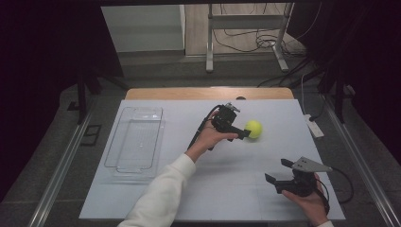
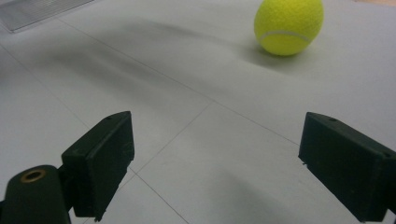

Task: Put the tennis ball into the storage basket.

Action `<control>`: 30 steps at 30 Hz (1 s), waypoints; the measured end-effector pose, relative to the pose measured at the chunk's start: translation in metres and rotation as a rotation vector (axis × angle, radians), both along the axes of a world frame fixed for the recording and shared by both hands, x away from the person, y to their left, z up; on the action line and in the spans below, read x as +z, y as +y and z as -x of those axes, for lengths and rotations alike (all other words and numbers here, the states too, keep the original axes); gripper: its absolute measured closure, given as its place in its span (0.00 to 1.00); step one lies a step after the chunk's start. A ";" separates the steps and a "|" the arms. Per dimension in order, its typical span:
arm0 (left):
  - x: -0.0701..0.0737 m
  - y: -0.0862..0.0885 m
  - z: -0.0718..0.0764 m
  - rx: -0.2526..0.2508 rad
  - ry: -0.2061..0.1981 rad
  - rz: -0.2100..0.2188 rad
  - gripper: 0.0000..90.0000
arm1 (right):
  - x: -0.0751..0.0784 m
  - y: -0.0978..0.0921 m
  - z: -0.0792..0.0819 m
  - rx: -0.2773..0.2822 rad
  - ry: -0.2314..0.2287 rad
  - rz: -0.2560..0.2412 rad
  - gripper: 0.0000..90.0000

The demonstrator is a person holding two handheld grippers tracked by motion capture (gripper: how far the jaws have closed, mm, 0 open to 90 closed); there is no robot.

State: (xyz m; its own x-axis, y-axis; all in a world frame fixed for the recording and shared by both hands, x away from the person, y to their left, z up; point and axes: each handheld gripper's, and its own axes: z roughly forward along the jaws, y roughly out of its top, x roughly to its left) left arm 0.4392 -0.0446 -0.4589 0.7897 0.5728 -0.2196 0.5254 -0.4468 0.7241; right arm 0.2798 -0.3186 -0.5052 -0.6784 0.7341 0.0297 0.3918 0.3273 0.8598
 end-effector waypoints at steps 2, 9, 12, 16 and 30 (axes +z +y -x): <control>-0.001 -0.001 -0.002 0.001 0.001 -0.002 0.13 | 0.000 0.000 0.000 0.001 0.001 0.000 0.12; -0.003 -0.002 -0.005 0.004 0.008 -0.007 0.13 | 0.000 0.000 0.000 -0.001 0.006 -0.002 0.12; -0.005 -0.004 -0.008 0.007 0.013 -0.009 0.13 | 0.000 0.000 0.000 -0.001 0.006 -0.002 0.12; -0.006 -0.006 -0.010 0.010 0.017 -0.008 0.13 | 0.000 0.000 0.000 -0.001 0.004 -0.003 0.12; -0.009 -0.013 -0.016 0.007 0.023 -0.012 0.13 | 0.000 0.000 0.000 0.000 0.008 -0.005 0.12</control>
State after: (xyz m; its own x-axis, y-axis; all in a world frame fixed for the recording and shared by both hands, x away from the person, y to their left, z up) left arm 0.4553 -0.0580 -0.4677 0.7807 0.5808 -0.2306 0.5447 -0.4516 0.7066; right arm 0.2793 -0.3188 -0.5053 -0.6779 0.7341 0.0387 0.3985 0.3227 0.8585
